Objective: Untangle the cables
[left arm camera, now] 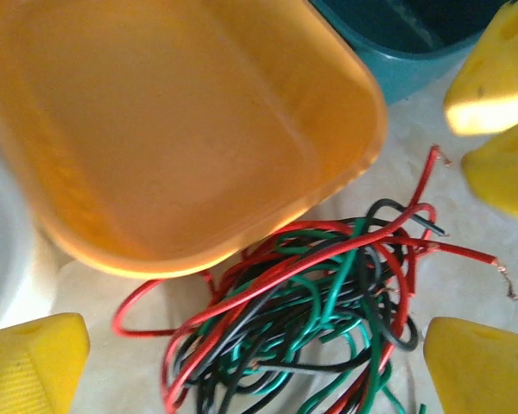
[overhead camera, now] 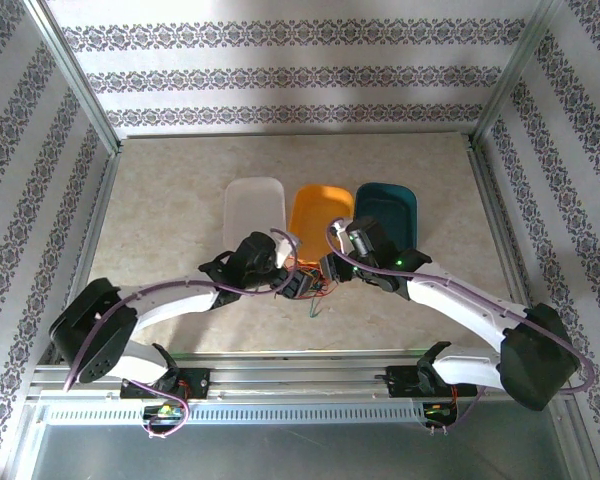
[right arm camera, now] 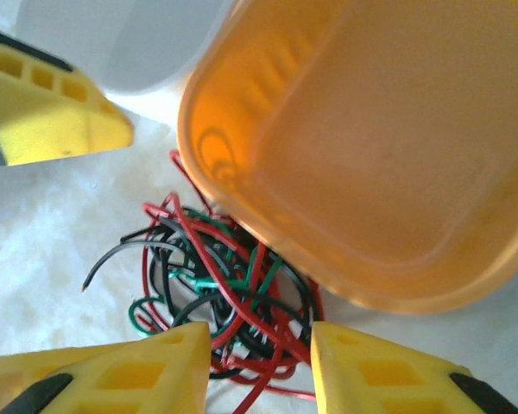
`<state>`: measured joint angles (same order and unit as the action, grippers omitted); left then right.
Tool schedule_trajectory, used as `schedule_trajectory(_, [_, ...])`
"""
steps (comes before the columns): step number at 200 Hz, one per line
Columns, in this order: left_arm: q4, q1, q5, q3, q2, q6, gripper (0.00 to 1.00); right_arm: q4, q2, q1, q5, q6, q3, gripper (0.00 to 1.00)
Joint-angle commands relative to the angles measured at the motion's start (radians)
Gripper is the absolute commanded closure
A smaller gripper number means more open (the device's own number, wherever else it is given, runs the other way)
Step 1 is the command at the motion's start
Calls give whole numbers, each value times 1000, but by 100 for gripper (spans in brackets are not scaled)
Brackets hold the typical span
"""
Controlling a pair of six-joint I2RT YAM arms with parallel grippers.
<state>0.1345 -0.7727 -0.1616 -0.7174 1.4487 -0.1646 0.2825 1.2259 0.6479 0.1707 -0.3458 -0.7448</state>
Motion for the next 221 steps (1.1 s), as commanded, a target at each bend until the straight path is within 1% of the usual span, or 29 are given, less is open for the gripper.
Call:
schedule_trajectory(1, [-19,-18,-7,-41,42,33,1,16,6,-27,98,-63,48,65])
schedule_trajectory(16, [1,-19,-15,-56,69,30,1,5,9,-53,120,-83,68,67])
schedule_trajectory(58, [30,-20,-34,-71,120,21,1,-25,55,-120,162,-101,82,77])
schedule_trajectory(80, [45,-23,-13,-66,137,14,1,-25,67,-138,170,-96,93,81])
schedule_trajectory(158, [34,-25,3,-72,201,31,16,-40,70,-154,192,-89,113,81])
schedule_trajectory(194, [31,-25,-6,-77,222,40,23,-72,105,-153,190,-89,91,80])
schedule_trajectory(221, [28,-25,-16,-78,231,45,31,-80,149,-154,177,-87,64,80])
